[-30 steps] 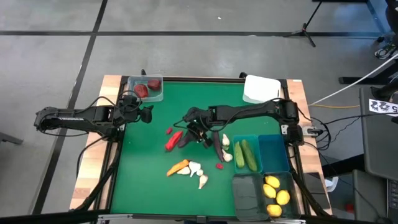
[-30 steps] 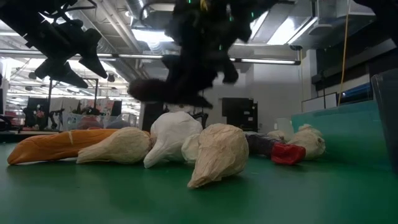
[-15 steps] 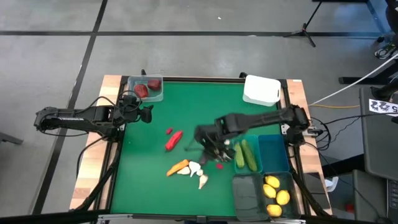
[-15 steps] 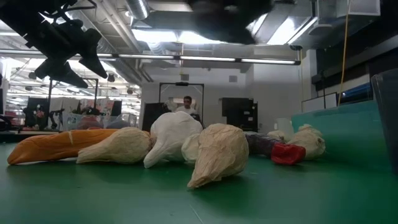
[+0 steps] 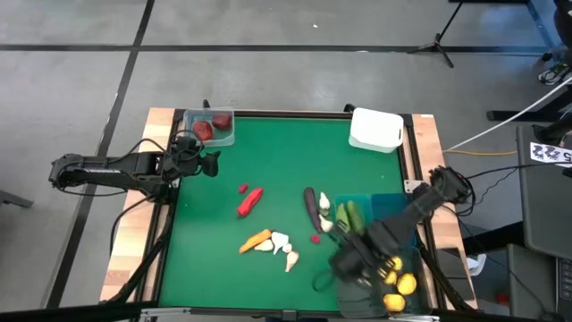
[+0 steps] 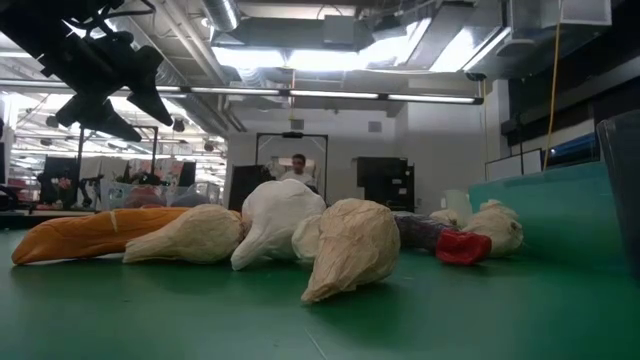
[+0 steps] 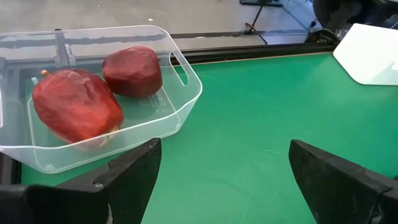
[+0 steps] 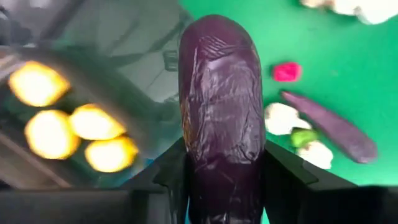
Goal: Sort produce into baskets
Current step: Put the eggplant into the left black bin
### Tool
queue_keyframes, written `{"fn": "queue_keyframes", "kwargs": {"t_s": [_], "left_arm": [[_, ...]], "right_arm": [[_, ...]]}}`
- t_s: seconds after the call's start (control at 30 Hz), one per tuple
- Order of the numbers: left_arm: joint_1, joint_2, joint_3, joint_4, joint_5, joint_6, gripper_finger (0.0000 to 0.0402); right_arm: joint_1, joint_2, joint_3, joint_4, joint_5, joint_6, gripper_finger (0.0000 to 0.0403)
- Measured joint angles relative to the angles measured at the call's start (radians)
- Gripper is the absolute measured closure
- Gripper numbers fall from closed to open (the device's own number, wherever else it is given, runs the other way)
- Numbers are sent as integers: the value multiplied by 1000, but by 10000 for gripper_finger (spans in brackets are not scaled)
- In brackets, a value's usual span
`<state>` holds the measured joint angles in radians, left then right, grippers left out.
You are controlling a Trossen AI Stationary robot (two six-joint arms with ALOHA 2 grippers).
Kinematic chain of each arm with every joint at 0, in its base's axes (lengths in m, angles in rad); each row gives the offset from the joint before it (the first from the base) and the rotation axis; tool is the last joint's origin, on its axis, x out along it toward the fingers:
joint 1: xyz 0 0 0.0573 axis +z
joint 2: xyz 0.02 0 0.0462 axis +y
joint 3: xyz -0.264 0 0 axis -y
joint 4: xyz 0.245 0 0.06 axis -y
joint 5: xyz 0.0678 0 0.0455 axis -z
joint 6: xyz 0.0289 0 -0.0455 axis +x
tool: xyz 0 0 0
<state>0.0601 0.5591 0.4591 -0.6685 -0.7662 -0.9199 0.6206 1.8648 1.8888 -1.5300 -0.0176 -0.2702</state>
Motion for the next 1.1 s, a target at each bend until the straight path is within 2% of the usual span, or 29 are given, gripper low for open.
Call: {"fn": "queue_keyframes", "kwargs": {"t_s": [0.43, 0.6, 0.7, 0.9, 1.1], "left_arm": [[0, 0, 0, 0, 0, -6, 57], [0, 0, 0, 0, 0, 0, 57], [0, 0, 0, 0, 0, 0, 57], [0, 0, 0, 0, 0, 0, 57], [0, 0, 0, 0, 0, -6, 57]], "right_arm": [[251, 1, -6, 12, 122, -61, 247], [306, 1, -6, 40, 148, -178, 247], [319, 2, -8, 72, 211, -212, 247], [297, 3, -90, 197, 228, -275, 247], [258, 4, -148, 323, 119, -278, 246]]}}
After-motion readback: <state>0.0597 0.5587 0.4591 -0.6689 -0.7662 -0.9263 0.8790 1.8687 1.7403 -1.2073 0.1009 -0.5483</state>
